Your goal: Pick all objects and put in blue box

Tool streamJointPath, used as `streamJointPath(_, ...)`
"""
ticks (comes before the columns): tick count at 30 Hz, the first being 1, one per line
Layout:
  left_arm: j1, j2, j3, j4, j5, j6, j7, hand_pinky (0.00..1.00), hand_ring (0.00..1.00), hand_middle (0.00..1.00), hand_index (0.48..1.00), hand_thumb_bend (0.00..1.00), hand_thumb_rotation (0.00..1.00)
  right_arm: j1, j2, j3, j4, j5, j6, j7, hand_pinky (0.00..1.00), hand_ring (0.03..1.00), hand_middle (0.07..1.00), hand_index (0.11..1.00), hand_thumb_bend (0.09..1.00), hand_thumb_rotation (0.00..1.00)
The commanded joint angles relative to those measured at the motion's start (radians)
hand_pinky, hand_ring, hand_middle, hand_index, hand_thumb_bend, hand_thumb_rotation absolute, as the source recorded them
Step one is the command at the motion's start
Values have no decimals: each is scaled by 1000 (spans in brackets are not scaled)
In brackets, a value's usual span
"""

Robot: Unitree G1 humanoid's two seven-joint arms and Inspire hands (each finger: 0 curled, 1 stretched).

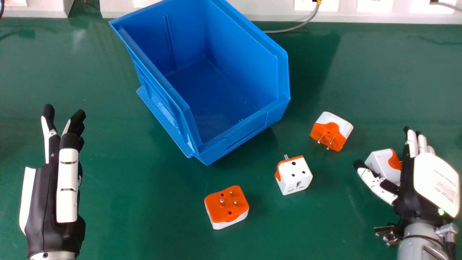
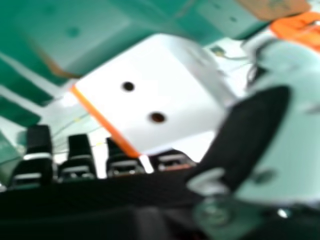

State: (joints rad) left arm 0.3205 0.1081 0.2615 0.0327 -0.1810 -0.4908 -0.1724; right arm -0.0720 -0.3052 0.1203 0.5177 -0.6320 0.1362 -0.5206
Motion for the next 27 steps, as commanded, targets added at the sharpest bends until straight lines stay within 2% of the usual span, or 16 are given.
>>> streamJointPath(1, 1, 7, 7, -30, -9, -2, 1, 1000, 978, 954, 982, 475, 988, 35, -25, -13, -9, 19, 42, 38, 842, 941, 969, 948, 356, 532)
streamJointPath(3, 4, 5, 8, -34, -9, 0, 3, 1000, 976, 952, 980, 467, 988, 53, -30, -14, -42, 18, 47, 51, 844, 939, 966, 946, 362, 534)
streamJointPath(5, 3, 8, 10, -32, -15, -1, -2, 1000, 977, 952, 980, 460, 986, 73, -37, -11, -75, 10, 53, 62, 841, 938, 966, 948, 365, 536)
streamJointPath(9, 9, 9, 11, -34, -17, -6, -5, 1000, 977, 952, 977, 459, 990, 113, -44, -11, -152, -4, 96, 104, 851, 944, 972, 962, 385, 634)
streamJointPath(11, 12, 8, 11, -36, -13, -8, -2, 1000, 975, 949, 975, 463, 986, 134, -48, -13, -192, -6, 110, 122, 853, 946, 973, 965, 390, 643)
streamJointPath(14, 16, 7, 8, -46, -2, 0, 7, 1000, 971, 946, 972, 461, 990, 158, -54, -14, -241, -10, 135, 146, 850, 945, 970, 963, 393, 635)
streamJointPath(18, 15, 5, 4, -54, -5, 10, 9, 1000, 970, 949, 974, 440, 995, 169, -58, -24, -254, 0, 140, 152, 821, 921, 953, 939, 408, 550)
streamJointPath(20, 16, 5, 5, -53, -13, 12, 5, 1000, 969, 948, 973, 423, 997, 172, -60, -29, -259, 7, 144, 162, 820, 919, 950, 933, 409, 515)
streamJointPath(27, 19, 11, 13, -40, -18, -12, -7, 1000, 972, 956, 980, 451, 991, 143, -62, -47, -236, 20, 174, 194, 815, 907, 931, 911, 404, 482)
